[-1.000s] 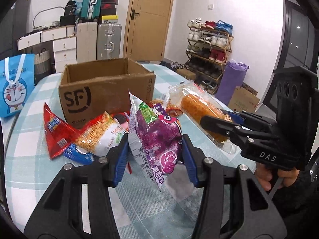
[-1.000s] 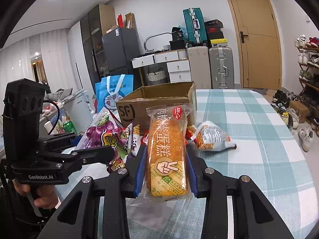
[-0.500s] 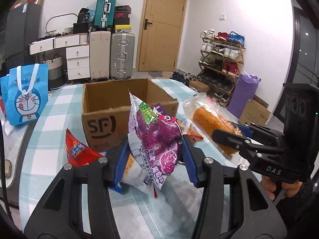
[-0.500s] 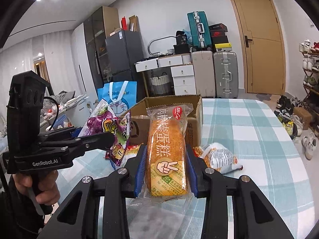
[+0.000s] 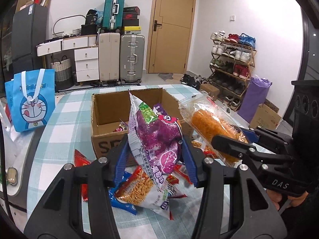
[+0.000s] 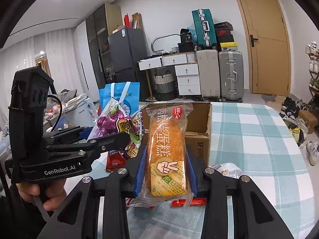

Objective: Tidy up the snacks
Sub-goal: 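Lift both held snacks and carry them over the SF box, then lower both snacks into the box and open both grippers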

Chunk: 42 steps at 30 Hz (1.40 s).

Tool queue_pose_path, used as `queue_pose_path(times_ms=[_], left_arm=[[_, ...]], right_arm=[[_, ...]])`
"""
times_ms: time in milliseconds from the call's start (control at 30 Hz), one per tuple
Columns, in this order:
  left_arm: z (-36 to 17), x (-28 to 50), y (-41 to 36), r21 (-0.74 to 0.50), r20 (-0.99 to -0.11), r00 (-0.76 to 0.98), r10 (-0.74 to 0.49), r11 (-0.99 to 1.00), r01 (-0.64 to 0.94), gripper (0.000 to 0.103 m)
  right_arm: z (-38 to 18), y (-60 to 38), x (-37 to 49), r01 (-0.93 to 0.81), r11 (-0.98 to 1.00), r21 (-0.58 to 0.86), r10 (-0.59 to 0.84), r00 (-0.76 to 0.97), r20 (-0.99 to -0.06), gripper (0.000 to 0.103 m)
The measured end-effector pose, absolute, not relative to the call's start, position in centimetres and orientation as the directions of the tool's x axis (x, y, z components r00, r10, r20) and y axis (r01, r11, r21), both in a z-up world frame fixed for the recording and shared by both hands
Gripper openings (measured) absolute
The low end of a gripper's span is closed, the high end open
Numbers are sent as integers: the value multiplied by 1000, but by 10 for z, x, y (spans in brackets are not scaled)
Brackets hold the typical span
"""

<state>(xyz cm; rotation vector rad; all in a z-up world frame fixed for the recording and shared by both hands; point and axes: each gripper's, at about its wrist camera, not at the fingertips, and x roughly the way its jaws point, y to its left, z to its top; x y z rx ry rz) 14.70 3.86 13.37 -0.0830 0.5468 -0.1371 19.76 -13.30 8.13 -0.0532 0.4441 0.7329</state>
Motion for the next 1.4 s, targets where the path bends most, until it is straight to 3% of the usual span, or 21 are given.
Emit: queue_pose_path(times_ms=[933,1400], left_arm=[[107,289,73,-102,-571,819,-50,995,-10,47],[82,331,78,-97,-618,786,-25,994,-44,48]], right_arm=[[90,-94,308,-571,787,232,604,638,-478,37],[86,-76,335,-534,814,229,568,649,-506,37]])
